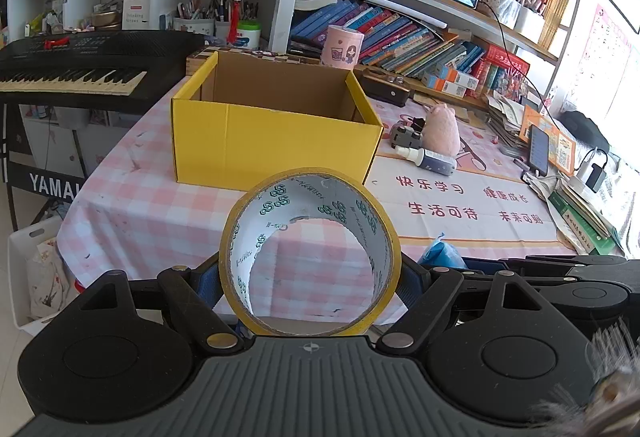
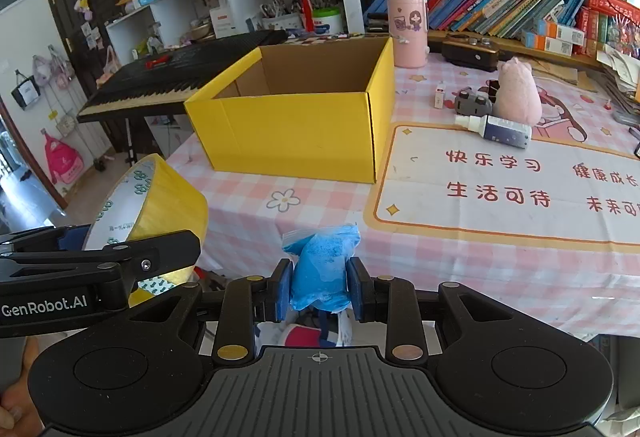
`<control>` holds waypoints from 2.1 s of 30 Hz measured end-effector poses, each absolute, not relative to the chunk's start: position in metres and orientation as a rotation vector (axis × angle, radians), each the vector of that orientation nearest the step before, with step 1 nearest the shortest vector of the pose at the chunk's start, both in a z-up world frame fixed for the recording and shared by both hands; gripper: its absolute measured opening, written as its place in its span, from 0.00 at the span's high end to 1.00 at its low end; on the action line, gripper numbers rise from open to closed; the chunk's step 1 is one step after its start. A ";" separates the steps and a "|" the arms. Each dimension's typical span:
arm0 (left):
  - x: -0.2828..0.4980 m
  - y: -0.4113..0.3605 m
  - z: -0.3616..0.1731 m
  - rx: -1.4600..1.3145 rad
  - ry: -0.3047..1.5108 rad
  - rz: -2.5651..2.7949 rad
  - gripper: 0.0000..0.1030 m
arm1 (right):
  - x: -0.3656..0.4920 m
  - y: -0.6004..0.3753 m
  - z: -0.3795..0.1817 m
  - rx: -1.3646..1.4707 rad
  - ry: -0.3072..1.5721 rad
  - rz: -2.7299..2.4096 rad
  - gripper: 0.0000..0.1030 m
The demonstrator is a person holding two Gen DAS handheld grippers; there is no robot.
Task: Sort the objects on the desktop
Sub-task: 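Lift and carry the tape roll and blue cloth toward the yellow box with both tools, then lower the tape roll and blue cloth into the box and open both tools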
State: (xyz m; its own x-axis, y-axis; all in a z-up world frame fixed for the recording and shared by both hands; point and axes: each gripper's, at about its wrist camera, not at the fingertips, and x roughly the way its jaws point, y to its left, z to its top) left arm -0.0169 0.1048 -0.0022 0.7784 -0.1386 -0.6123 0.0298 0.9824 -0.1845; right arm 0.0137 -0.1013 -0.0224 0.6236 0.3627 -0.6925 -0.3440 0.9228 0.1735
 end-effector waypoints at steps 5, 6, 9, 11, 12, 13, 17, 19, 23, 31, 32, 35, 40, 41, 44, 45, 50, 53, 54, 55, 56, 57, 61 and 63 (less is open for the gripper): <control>-0.016 0.105 -0.003 -0.169 0.674 -0.093 0.22 | 0.014 -0.100 -0.022 0.025 0.802 0.406 0.72; -0.016 0.105 -0.003 -0.169 0.674 -0.093 0.22 | 0.014 -0.100 -0.022 0.025 0.802 0.406 0.72; -0.016 0.105 -0.003 -0.169 0.674 -0.093 0.22 | 0.015 -0.100 -0.022 0.024 0.802 0.405 0.72; -0.015 0.106 -0.003 -0.169 0.674 -0.094 0.22 | 0.014 -0.100 -0.022 0.024 0.802 0.405 0.72; -0.016 0.105 -0.003 -0.169 0.673 -0.092 0.22 | 0.015 -0.099 -0.022 0.023 0.802 0.405 0.72; -0.016 0.105 -0.003 -0.169 0.673 -0.092 0.22 | 0.015 -0.100 -0.022 0.023 0.801 0.406 0.72; -0.016 0.105 -0.003 -0.169 0.674 -0.090 0.22 | 0.013 -0.095 -0.022 0.017 0.801 0.412 0.72; -0.014 0.106 -0.002 -0.170 0.675 -0.087 0.22 | 0.014 -0.093 -0.022 0.015 0.803 0.416 0.72; -0.007 0.107 0.000 -0.172 0.674 -0.089 0.22 | 0.017 -0.091 -0.021 0.013 0.805 0.422 0.72; 0.002 0.106 -0.005 -0.173 0.699 -0.095 0.22 | 0.023 -0.093 -0.024 0.023 0.836 0.416 0.72; 0.003 0.106 -0.006 -0.175 0.704 -0.093 0.22 | 0.025 -0.093 -0.025 0.023 0.841 0.417 0.72; 0.007 0.107 -0.008 -0.178 0.712 -0.089 0.22 | 0.029 -0.092 -0.027 0.022 0.855 0.422 0.72; 0.015 0.109 -0.004 -0.160 0.687 -0.069 0.22 | 0.040 -0.088 -0.025 0.010 0.835 0.445 0.72; 0.017 0.110 -0.001 -0.154 0.672 -0.062 0.22 | 0.042 -0.087 -0.024 0.004 0.818 0.455 0.72; 0.028 0.115 0.011 -0.141 0.625 -0.042 0.22 | 0.055 -0.084 -0.014 -0.013 0.762 0.488 0.72; 0.033 0.117 0.016 -0.138 0.613 -0.039 0.22 | 0.061 -0.083 -0.011 -0.015 0.745 0.496 0.72; 0.067 0.125 0.041 -0.126 0.548 -0.031 0.22 | 0.096 -0.079 0.012 -0.023 0.650 0.533 0.72; 0.089 0.128 0.054 -0.115 0.516 -0.025 0.22 | 0.121 -0.074 0.024 -0.039 0.603 0.558 0.72; 0.097 0.128 0.058 -0.113 0.509 -0.023 0.22 | 0.130 -0.072 0.027 -0.047 0.592 0.566 0.72; 0.104 0.128 0.060 -0.109 0.506 -0.021 0.22 | 0.138 -0.070 0.029 -0.059 0.586 0.573 0.72; 0.112 0.129 0.063 -0.103 0.503 -0.020 0.22 | 0.147 -0.067 0.031 -0.074 0.582 0.581 0.72; 0.122 0.129 0.064 -0.095 0.500 -0.019 0.22 | 0.155 -0.064 0.032 -0.096 0.577 0.593 0.72; 0.158 0.131 0.064 -0.063 0.510 -0.001 0.22 | 0.186 -0.051 0.030 -0.229 0.553 0.640 0.72; 0.179 0.130 0.062 -0.050 0.525 0.000 0.22 | 0.203 -0.043 0.025 -0.305 0.545 0.663 0.72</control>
State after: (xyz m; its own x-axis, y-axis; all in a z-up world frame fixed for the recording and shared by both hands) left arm 0.1786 0.1303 0.0616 0.8652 -0.0124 -0.5013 -0.0132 0.9988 -0.0475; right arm 0.2028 -0.0433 0.0253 0.6563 0.4974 -0.5674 -0.6527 0.7515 -0.0961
